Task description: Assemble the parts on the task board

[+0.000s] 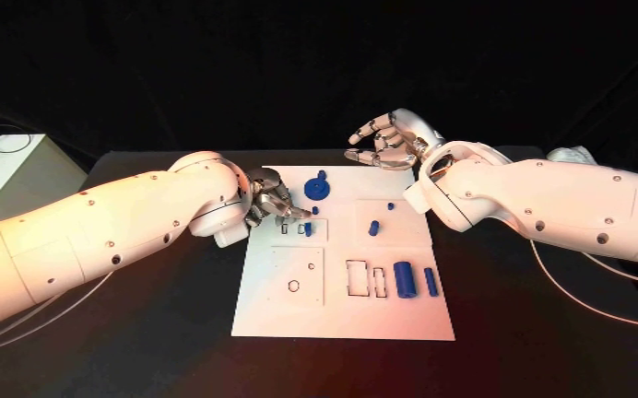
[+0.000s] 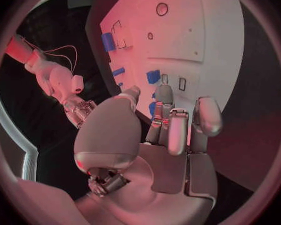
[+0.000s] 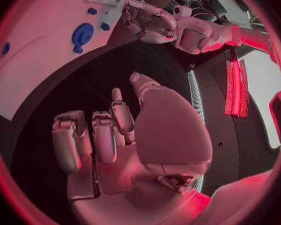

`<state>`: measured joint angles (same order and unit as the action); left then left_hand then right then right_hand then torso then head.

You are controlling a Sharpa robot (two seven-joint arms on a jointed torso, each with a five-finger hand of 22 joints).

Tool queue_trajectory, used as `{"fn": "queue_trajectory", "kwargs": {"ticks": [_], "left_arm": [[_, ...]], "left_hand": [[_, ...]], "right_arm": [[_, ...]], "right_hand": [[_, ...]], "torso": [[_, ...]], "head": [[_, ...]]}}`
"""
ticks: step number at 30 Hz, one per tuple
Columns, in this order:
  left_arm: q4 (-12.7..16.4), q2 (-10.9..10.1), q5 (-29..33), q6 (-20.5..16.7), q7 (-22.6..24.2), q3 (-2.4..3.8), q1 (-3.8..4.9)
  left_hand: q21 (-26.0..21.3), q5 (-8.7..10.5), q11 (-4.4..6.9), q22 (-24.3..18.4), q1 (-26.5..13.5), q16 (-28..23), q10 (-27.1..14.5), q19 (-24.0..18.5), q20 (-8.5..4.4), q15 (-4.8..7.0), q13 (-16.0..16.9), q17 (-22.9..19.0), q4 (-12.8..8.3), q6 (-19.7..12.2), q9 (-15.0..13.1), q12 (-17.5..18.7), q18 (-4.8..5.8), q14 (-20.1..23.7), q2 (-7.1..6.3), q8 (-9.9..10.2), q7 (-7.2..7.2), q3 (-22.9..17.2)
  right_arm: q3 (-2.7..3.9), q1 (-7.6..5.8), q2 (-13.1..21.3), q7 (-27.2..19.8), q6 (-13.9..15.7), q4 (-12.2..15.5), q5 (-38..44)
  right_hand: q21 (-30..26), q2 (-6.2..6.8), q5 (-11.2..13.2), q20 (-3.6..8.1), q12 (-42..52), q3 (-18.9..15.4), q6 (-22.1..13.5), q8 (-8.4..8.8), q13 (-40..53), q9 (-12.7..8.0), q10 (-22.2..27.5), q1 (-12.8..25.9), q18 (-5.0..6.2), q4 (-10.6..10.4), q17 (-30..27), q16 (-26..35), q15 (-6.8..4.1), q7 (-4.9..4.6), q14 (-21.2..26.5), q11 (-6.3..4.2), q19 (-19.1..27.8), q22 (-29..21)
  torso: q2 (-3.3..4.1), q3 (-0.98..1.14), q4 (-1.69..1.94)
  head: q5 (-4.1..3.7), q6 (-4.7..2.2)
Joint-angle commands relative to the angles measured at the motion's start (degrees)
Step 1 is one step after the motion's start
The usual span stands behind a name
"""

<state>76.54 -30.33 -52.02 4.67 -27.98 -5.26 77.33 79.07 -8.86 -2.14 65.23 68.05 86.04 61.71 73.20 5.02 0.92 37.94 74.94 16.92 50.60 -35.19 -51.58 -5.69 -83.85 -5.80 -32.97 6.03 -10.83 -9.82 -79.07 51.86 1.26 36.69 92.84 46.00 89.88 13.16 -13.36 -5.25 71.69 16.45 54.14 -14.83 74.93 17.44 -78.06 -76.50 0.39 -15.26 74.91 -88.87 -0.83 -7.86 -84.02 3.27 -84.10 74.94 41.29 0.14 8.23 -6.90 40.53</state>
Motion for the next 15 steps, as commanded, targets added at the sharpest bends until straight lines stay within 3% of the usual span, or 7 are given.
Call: {"fn": "queue_trajectory", "kwargs": {"ticks": [1,15], "left_arm": [[-0.89,1.22,-2.72,3.37,-0.93,-0.02,0.30],[-3.48,3.96,-3.21,6.40,-1.50,-0.34,0.50]], "left_hand": [[0.27,-0.25,0.16,0.17,-0.74,0.29,-0.30,0.40,-0.02,0.33,0.18,7.49,-0.02,-0.58,-0.37,-0.37,0.58,-2.34,0.11,-0.42,-0.03,0.39],[0.56,-0.20,0.16,0.73,-1.60,0.56,-0.24,0.65,0.00,0.32,0.85,8.02,-0.03,-0.87,-1.32,-1.06,0.68,-2.57,0.57,-0.85,-0.06,0.72]], "right_arm": [[0.02,-0.02,-0.15,0.56,-1.31,-0.07,0.99],[0.01,-0.02,-0.41,0.89,-1.58,-0.23,1.15]], "right_hand": [[0.12,0.38,-0.49,0.25,-0.38,-0.20,-0.53,-0.02,-0.06,0.07,0.21,0.29,-0.39,-0.21,12.98,0.08,-0.15,-0.07,-5.43,-0.12,-5.90,15.06],[0.12,0.33,-0.65,0.25,-0.52,-0.24,-0.62,-0.01,-0.16,0.10,0.31,0.37,-0.39,-0.28,12.88,0.14,-0.14,-0.09,-5.40,-0.10,-5.90,15.06]], "torso": [[-0.04,0.05,0.03],[0.05,-0.01,0.06]], "head": [[0.01,0.05],[-0.17,0.36]]}}
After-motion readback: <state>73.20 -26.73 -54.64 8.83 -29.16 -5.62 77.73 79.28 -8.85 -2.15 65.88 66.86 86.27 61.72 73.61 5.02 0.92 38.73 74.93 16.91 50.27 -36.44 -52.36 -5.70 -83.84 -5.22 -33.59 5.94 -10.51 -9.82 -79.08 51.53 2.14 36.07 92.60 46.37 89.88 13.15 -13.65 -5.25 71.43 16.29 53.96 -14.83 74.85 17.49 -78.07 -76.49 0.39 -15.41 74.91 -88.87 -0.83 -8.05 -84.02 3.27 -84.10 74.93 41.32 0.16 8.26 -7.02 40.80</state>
